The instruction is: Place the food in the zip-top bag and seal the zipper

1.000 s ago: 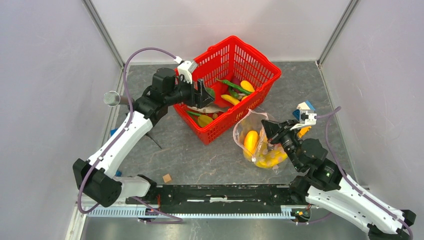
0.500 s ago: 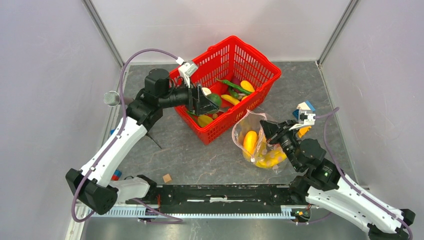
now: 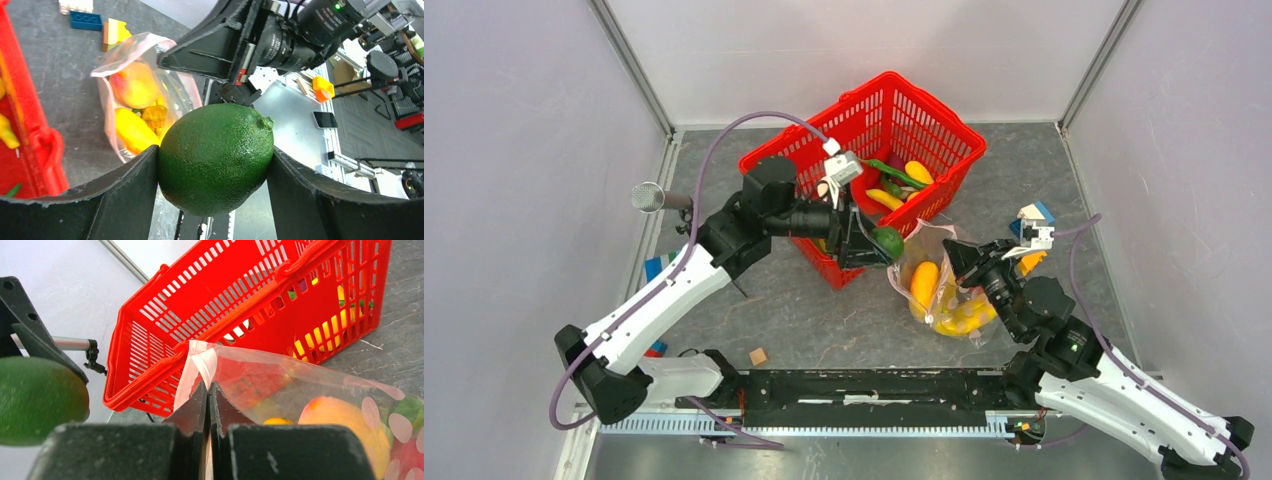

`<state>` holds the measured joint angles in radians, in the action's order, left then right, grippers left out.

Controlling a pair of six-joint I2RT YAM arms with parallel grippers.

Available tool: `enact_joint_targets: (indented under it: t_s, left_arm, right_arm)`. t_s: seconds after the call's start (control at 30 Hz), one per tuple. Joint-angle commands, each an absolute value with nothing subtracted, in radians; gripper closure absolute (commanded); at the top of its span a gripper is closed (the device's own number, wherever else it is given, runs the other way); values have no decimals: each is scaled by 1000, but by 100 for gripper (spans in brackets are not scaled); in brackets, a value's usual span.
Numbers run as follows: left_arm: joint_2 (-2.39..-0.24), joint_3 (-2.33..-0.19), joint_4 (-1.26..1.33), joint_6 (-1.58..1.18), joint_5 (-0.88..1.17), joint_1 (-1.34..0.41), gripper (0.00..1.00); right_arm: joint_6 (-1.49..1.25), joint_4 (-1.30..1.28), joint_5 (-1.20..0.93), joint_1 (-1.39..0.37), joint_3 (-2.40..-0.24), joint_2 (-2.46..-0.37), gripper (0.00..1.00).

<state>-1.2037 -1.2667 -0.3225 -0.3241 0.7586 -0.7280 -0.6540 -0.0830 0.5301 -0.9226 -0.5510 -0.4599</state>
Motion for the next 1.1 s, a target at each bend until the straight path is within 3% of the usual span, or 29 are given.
enact_joint_targets:
  t_s: [0.0,0.43,0.83,0.9,0.97,1.0,1.07]
  left_arm:
    - [-1218,-1306,-252,-327,705,-810,70]
    - [-1373,-1352,-245,-354,411,-938,70]
    - [-1604,-1549,-371,-282,191,-1036,67]
    - [-1616,-1572,-400,-267,183,-1044,61]
    - [-1616,-1584,-408,-252,203,-1053,46]
    - [-1613,-1586,-407,-247,213,-1054,37]
    - [-1599,-1583,-407,-241,215,-1057,4]
  right_arm:
    - [-655,-43,524,-925,-548,-441,96]
    - [-655,6,474,-925,-544,-375,96]
    - [-647,23,461,-925,-574,-332,96]
    - [-643,11,477,-926,-576,-325,96]
    - [-642,2,501,-925,-574,-319,96]
    - [-641,2,514,-925,-573,-315,96]
    - [-644,-32,555,-925,-572,-306,97]
